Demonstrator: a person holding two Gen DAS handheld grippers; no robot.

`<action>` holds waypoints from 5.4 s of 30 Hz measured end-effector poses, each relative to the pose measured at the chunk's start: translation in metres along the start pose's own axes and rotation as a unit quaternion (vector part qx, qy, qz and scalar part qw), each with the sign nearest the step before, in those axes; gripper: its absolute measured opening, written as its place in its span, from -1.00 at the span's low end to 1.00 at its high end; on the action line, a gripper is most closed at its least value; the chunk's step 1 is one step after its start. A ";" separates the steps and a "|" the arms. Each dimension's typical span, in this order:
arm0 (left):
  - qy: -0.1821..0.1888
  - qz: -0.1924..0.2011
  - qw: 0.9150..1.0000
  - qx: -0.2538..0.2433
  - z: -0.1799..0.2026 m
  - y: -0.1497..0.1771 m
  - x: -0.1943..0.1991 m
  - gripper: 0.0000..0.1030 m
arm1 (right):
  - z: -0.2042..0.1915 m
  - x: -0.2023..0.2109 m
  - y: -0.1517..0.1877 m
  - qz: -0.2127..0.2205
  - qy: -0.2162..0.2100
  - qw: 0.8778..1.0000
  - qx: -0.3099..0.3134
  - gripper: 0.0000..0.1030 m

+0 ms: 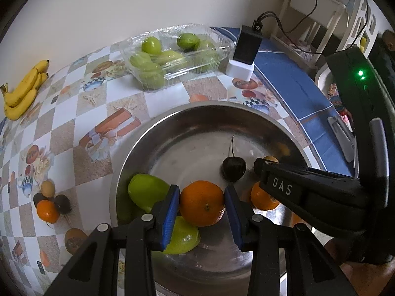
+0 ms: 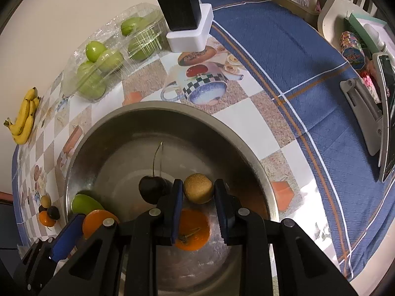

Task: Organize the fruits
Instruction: 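Carry the orange and yellow fruit with both tools over the steel bowl, then open both tools to drop the orange and yellow fruit into the bowl, then move both open tools back toward the remaining fruit cluster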

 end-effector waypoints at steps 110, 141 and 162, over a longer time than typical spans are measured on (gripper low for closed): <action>-0.173 -0.034 0.942 0.285 -0.214 0.035 0.017 1.00 | -0.076 0.008 0.008 0.049 0.012 0.992 0.113 0.97; -0.205 -0.012 0.906 0.369 -0.313 0.069 0.045 1.00 | -0.206 0.005 0.047 0.055 -0.073 0.974 0.207 0.97; -0.180 -0.038 0.911 0.369 -0.308 0.064 0.019 1.00 | -0.236 -0.035 0.056 0.041 -0.017 0.967 0.251 0.97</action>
Point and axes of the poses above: each gripper's, at about its wrist camera, not at the fingertips, and x roughly against the way its jaws point, z to its right, y to its underside, the point moved 2 cm from there along -x, roughly the way its jaws point, and after that the axes turned 4 degrees about -y, right-handed, at the moved point
